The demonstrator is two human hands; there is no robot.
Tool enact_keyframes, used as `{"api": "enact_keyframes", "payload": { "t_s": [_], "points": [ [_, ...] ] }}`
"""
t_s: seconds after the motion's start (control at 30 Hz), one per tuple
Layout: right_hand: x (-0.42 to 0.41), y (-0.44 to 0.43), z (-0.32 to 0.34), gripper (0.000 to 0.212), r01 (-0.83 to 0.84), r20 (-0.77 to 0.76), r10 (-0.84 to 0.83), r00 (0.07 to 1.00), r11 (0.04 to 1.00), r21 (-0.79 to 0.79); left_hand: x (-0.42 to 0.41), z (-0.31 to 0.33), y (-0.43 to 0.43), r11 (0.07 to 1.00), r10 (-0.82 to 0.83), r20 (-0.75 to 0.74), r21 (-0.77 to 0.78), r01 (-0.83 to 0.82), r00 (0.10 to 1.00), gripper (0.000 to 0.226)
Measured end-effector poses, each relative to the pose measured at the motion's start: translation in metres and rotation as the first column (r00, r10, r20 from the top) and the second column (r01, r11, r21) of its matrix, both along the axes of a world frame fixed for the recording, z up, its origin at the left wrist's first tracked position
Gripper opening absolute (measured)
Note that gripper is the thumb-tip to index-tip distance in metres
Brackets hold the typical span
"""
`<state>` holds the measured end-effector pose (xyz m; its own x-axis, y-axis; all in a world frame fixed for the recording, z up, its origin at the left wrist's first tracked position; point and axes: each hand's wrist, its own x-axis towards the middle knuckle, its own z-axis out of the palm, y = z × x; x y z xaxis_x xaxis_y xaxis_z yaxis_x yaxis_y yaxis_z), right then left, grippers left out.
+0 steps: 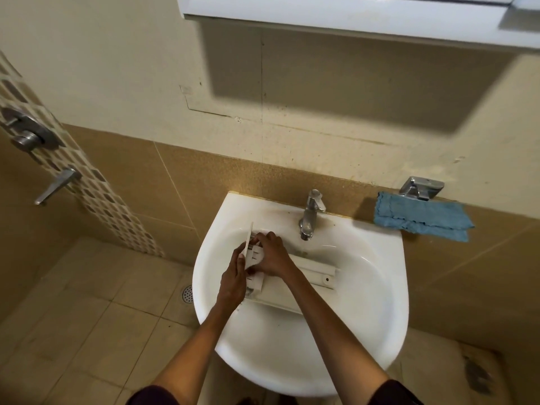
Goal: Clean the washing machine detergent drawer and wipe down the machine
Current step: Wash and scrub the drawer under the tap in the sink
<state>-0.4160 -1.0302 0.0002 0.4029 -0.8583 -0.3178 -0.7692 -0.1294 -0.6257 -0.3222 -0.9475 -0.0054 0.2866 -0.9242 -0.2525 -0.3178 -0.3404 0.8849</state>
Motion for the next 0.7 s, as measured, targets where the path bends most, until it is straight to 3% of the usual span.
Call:
{"api": "enact_keyframes", "payload": {
  "t_s": [0.03,0.1,0.17,0.3,0.4,0.47,0.5,0.57,0.63,0.7],
  "points": [
    [-0.001,0.001,-0.002,0.064,0.030,0.048,-0.030,0.998,1.000,-0.001,-0.001,0.002,0.000,1.000,0.001,-0.003,-0.006,-0.001,1.000,0.042],
    [0.000,0.002,-0.002,0.035,0.210,0.240,-0.205,0.949,0.978,0.009,-0.002,0.003,0.002,1.000,-0.001,0.001,-0.021,0.001,1.000,0.042],
    [0.005,0.001,0.000,0.020,0.292,0.258,-0.279,0.925,0.956,-0.014,-0.002,0.002,0.003,1.000,-0.001,0.021,-0.027,0.002,1.000,0.041],
    [0.007,0.007,-0.002,0.026,0.233,0.173,-0.216,0.961,0.969,-0.080,-0.002,-0.002,0.001,0.999,0.029,0.057,0.027,-0.030,0.998,0.039],
    [-0.003,0.009,-0.001,0.029,0.281,0.326,-0.262,0.908,0.960,-0.010,-0.002,0.002,-0.007,0.992,-0.012,0.069,0.125,0.003,0.998,0.043],
    [-0.016,0.010,0.002,0.027,0.408,0.498,-0.451,0.741,0.891,0.201,-0.002,0.008,-0.019,0.986,-0.037,0.067,0.162,0.026,0.997,0.047],
    [-0.023,0.011,0.003,0.026,0.473,0.549,-0.583,0.598,0.810,0.345,-0.001,0.010,-0.026,0.984,-0.037,0.064,0.174,0.025,0.997,0.050],
    [-0.039,0.009,-0.001,0.026,0.539,0.509,-0.801,0.315,0.592,0.599,0.000,0.011,-0.043,0.981,-0.028,0.044,0.192,0.019,0.999,0.058],
    [-0.054,0.006,-0.008,0.023,0.544,0.417,-0.894,0.163,0.434,0.719,0.002,0.006,-0.058,0.977,-0.021,0.007,0.211,0.019,1.000,0.068],
    [-0.065,0.004,-0.011,0.018,0.508,0.366,-0.928,0.068,0.348,0.788,0.002,-0.001,-0.067,0.970,0.009,-0.017,0.244,-0.005,1.000,0.071]
  ]
}}
